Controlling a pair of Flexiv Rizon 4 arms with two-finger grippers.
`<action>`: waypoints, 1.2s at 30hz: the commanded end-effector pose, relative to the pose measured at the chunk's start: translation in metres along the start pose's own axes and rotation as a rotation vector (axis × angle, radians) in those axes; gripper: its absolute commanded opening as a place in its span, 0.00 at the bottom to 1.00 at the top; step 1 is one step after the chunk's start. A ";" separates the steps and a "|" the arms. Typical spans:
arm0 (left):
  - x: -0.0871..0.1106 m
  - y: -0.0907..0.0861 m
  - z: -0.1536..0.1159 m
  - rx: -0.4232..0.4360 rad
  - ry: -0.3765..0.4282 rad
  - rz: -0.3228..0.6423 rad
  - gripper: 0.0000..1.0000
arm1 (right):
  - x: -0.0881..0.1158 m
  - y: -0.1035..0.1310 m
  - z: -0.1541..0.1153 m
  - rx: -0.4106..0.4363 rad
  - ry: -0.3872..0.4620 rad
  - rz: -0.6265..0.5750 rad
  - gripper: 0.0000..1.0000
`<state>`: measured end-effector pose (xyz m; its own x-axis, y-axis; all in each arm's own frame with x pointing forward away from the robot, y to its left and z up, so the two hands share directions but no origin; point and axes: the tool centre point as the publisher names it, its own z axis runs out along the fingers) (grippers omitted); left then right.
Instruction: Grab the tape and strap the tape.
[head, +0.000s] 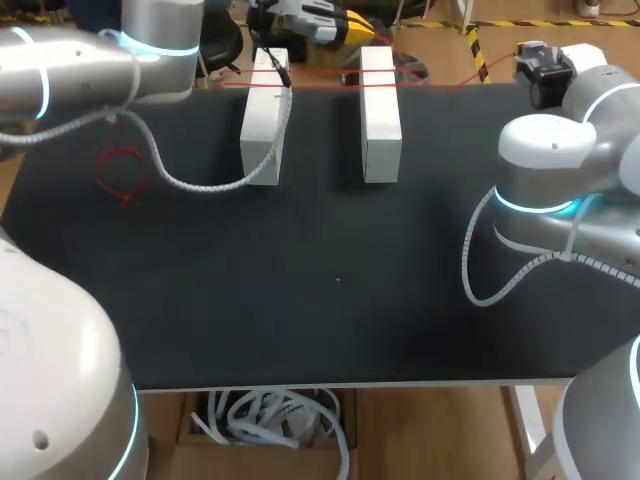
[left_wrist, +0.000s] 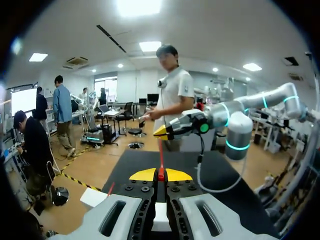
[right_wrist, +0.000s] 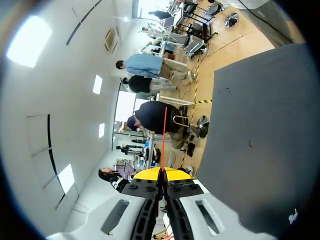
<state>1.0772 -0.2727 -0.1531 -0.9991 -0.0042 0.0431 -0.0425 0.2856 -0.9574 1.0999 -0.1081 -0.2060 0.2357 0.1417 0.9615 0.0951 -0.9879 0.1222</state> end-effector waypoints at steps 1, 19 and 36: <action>-0.011 0.000 0.006 -0.192 0.051 -0.024 0.00 | 0.002 0.000 0.000 0.000 -0.006 -0.001 0.00; -0.008 -0.006 0.030 -0.346 0.108 0.034 0.00 | 0.002 0.000 0.000 0.000 -0.006 -0.001 0.00; -0.006 -0.007 0.043 -0.447 0.101 0.005 0.00 | 0.002 0.000 0.000 0.000 -0.006 -0.001 0.00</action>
<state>1.0830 -0.3023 -0.1646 -0.9926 0.0935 0.0777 -0.0023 0.6245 -0.7810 1.0999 -0.1080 -0.2060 0.2357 0.1416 0.9615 0.0953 -0.9879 0.1222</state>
